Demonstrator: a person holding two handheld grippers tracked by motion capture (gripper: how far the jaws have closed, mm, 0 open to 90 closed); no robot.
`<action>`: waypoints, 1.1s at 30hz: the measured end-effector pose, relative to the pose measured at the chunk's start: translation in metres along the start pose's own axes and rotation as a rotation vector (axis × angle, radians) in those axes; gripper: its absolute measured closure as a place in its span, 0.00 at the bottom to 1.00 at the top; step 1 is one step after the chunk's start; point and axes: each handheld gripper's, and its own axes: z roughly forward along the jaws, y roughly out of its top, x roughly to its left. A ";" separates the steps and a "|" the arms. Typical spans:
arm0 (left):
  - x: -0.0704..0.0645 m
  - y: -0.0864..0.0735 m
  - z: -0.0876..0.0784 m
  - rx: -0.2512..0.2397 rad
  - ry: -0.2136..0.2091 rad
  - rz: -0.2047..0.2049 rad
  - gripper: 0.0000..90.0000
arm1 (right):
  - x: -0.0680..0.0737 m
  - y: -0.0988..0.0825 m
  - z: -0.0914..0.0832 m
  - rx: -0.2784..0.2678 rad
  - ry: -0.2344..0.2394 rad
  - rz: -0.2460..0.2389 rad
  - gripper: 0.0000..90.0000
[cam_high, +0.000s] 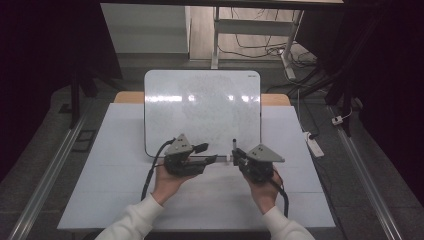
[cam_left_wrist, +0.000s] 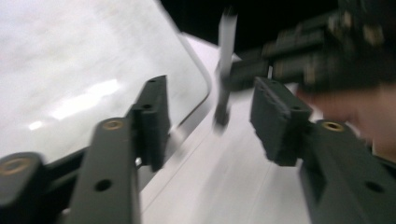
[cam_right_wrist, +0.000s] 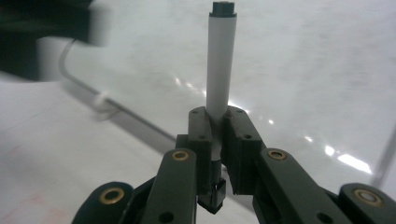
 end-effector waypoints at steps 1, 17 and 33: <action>0.003 -0.005 -0.008 0.011 0.015 -0.005 0.48 | -0.007 0.002 0.001 0.003 -0.010 0.011 0.90; 0.028 -0.094 -0.106 0.150 0.222 -0.076 0.38 | -0.076 0.034 0.056 0.203 -0.081 0.179 0.90; 0.028 -0.104 -0.110 0.195 0.239 -0.050 0.37 | -0.075 0.032 0.077 0.241 -0.174 0.129 0.89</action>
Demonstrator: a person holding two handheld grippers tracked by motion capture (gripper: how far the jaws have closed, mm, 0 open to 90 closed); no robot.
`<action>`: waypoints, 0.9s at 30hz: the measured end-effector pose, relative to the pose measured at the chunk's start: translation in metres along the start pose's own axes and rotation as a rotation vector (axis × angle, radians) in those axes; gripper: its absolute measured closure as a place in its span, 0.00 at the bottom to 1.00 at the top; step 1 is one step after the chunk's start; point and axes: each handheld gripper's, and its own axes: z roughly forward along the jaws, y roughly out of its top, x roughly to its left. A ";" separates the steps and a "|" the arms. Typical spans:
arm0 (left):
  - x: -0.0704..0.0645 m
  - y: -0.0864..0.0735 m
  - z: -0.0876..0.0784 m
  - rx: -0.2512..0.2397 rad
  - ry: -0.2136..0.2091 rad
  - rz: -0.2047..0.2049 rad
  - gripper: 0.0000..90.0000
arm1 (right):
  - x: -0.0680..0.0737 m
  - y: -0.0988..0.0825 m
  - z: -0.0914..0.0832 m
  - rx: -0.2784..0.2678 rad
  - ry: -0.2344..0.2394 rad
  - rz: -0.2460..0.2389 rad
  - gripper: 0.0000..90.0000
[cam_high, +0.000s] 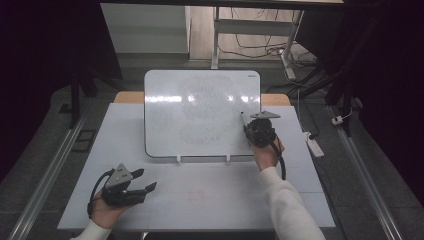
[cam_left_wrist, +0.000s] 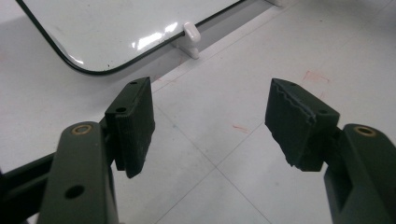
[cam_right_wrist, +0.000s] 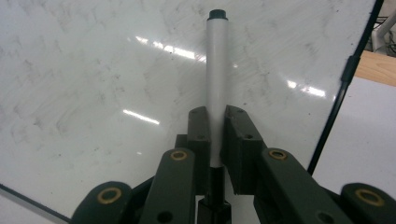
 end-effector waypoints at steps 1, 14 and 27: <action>0.000 0.000 0.000 0.000 0.002 0.000 0.37 | 0.000 -0.001 0.000 -0.003 -0.001 -0.003 0.89; 0.003 -0.003 -0.002 -0.004 0.009 -0.008 0.37 | 0.004 -0.007 -0.012 -0.072 0.010 -0.051 0.71; 0.009 -0.005 -0.001 -0.006 0.013 -0.037 0.36 | -0.007 -0.043 -0.051 -0.179 0.203 -0.128 0.58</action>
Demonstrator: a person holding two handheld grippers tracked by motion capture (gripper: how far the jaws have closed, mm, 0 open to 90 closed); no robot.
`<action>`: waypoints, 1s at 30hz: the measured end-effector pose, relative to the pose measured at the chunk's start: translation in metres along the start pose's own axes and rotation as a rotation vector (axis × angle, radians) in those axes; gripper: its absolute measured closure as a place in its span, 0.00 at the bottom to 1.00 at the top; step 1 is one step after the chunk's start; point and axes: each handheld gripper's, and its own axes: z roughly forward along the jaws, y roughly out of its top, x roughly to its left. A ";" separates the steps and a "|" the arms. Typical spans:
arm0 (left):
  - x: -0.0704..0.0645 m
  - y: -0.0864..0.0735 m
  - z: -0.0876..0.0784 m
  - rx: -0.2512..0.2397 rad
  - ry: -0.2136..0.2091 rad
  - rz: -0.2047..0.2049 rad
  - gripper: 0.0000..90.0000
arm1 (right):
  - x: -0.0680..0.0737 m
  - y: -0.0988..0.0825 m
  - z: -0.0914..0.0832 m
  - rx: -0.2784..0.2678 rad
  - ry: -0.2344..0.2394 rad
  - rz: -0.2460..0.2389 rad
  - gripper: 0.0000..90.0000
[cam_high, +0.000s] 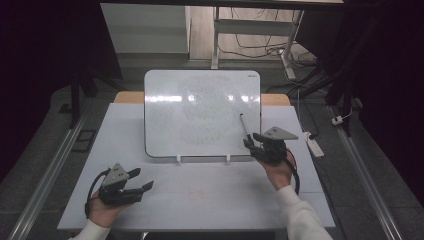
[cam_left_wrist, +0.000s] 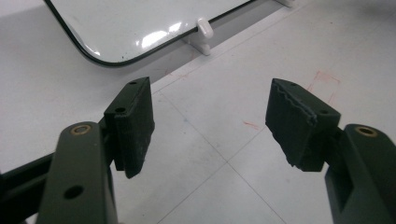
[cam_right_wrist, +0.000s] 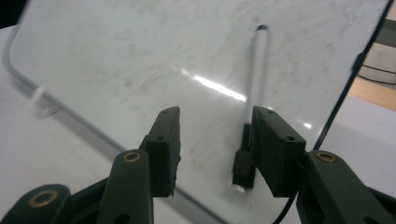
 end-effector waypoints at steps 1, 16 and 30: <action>0.000 0.000 0.000 -0.001 0.002 -0.003 0.36 | 0.000 -0.004 -0.005 -0.011 0.027 -0.012 0.57; 0.006 -0.002 0.006 -0.004 0.026 -0.042 0.29 | -0.018 -0.066 -0.053 -0.026 0.125 -0.051 0.42; 0.007 -0.002 0.009 -0.007 0.037 -0.034 0.29 | -0.028 -0.091 -0.055 -0.003 0.102 -0.069 0.42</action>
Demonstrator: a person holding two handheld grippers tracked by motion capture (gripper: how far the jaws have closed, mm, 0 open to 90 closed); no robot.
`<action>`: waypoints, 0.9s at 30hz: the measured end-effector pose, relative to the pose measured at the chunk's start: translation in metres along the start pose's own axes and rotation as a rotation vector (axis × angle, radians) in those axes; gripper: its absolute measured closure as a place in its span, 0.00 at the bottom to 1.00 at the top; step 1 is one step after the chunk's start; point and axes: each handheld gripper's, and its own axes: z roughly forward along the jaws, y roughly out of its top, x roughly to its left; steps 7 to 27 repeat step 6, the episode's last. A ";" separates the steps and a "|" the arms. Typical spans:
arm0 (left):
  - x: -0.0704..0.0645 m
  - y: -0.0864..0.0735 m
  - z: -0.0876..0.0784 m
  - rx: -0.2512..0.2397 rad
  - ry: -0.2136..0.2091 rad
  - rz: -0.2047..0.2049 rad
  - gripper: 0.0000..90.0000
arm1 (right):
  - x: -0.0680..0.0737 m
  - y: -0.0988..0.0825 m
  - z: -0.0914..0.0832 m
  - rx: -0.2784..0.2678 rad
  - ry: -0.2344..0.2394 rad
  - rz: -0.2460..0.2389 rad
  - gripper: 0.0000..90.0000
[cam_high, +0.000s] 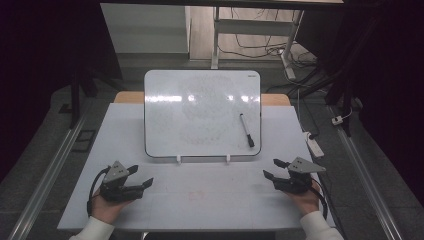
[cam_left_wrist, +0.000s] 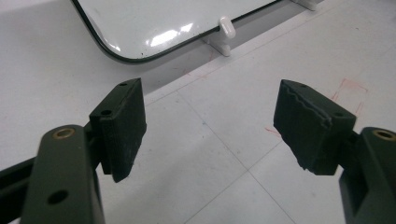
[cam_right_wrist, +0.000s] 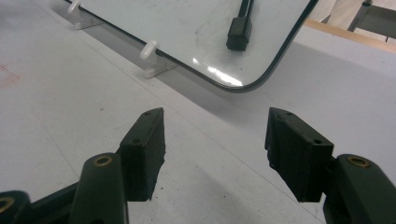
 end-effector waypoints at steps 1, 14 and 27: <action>0.000 0.000 0.000 0.000 0.000 0.000 0.29 | 0.000 0.000 0.000 0.003 0.003 -0.003 0.42; 0.000 0.000 0.000 -0.004 0.000 0.004 0.29 | 0.001 0.000 0.000 0.003 0.004 -0.005 0.42; 0.000 0.000 0.000 -0.004 0.000 0.004 0.29 | 0.001 0.000 0.000 0.003 0.004 -0.005 0.42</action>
